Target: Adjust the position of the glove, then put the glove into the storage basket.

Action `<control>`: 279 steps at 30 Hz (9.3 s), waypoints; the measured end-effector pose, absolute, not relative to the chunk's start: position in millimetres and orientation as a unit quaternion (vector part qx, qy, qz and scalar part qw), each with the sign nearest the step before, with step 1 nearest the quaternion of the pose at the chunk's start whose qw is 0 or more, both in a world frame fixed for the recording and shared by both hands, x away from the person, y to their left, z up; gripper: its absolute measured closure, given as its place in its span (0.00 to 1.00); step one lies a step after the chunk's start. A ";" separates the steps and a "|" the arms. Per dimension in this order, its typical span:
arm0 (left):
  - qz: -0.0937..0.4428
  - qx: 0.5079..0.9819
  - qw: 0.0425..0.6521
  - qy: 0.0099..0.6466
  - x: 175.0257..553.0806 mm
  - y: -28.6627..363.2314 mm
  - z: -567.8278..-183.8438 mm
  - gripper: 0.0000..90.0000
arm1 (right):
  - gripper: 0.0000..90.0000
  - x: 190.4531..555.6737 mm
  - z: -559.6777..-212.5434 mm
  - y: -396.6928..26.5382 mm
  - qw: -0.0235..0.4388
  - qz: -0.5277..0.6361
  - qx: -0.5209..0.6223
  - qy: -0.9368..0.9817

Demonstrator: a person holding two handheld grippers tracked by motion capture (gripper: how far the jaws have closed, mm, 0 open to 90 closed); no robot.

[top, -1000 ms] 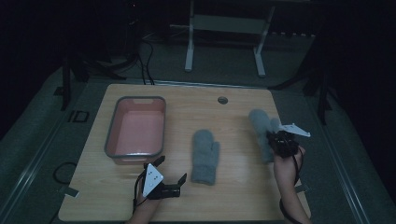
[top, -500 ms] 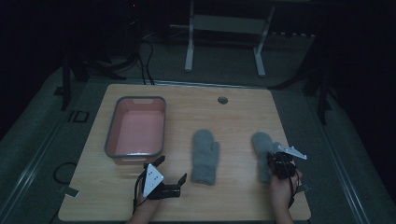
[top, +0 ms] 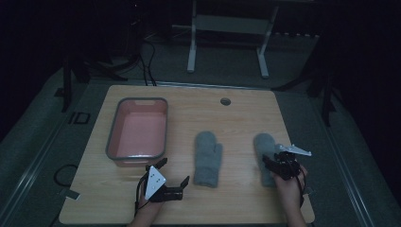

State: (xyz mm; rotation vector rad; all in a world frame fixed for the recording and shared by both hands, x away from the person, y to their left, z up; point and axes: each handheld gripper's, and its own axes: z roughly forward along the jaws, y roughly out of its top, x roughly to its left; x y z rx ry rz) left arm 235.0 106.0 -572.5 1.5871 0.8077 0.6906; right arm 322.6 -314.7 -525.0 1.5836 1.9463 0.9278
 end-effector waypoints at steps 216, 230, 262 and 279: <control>0.057 0.827 0.445 0.338 362.8 123.5 -418.4 0.87 | 0.92 358.7 -428.8 -115.6 0.135 0.475 0.249 0.833; 0.099 0.821 0.422 0.372 375.6 206.5 -379.5 0.87 | 0.92 387.1 -393.8 -27.9 0.126 0.499 0.217 0.829; 0.025 0.820 0.262 0.508 429.8 233.4 -507.2 0.84 | 0.85 439.4 -498.5 61.4 0.068 0.328 0.270 0.903; 0.122 0.798 0.296 0.510 415.6 239.5 -476.2 0.28 | 0.51 438.0 -469.9 40.5 0.058 0.371 0.250 0.893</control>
